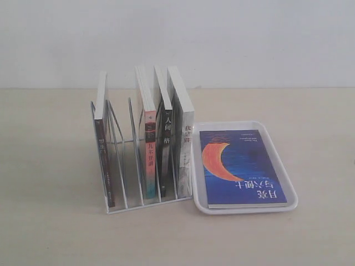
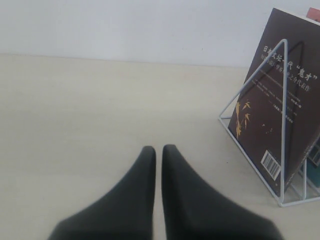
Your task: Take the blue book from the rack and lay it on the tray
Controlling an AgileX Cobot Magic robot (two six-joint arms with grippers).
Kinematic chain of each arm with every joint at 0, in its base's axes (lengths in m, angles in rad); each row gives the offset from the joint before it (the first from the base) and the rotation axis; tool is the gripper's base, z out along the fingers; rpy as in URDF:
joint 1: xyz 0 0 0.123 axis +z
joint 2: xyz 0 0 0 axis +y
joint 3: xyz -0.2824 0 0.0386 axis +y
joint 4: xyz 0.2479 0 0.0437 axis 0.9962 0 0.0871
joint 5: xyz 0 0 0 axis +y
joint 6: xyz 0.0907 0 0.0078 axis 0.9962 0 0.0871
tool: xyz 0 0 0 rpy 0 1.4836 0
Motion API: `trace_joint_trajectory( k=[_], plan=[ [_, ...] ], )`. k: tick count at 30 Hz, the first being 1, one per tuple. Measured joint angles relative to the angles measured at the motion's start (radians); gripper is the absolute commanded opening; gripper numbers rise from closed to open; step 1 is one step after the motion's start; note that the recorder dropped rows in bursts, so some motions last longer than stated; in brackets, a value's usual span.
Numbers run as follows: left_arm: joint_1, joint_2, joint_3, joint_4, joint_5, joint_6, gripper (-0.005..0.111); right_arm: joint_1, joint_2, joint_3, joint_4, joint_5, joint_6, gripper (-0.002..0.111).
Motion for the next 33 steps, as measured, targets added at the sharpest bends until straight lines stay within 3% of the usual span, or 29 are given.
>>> trace_joint_trajectory(
  k=[8,12,28,33],
  plan=[
    [0.0,0.0,0.0,0.0,0.0,0.0,0.005,-0.233,-0.314,0.092,0.008,0.041,0.035,0.0],
    [0.0,0.0,0.0,0.0,0.0,0.0,0.005,-0.297,-0.431,0.15,0.011,0.062,0.042,0.0],
    [0.0,0.0,0.0,0.0,0.0,0.0,0.005,-0.309,-0.467,0.17,0.016,0.127,0.041,0.0],
    [0.0,0.0,0.0,0.0,0.0,0.0,0.005,-0.311,-0.468,0.172,-0.093,0.15,0.069,0.0]
  ],
)
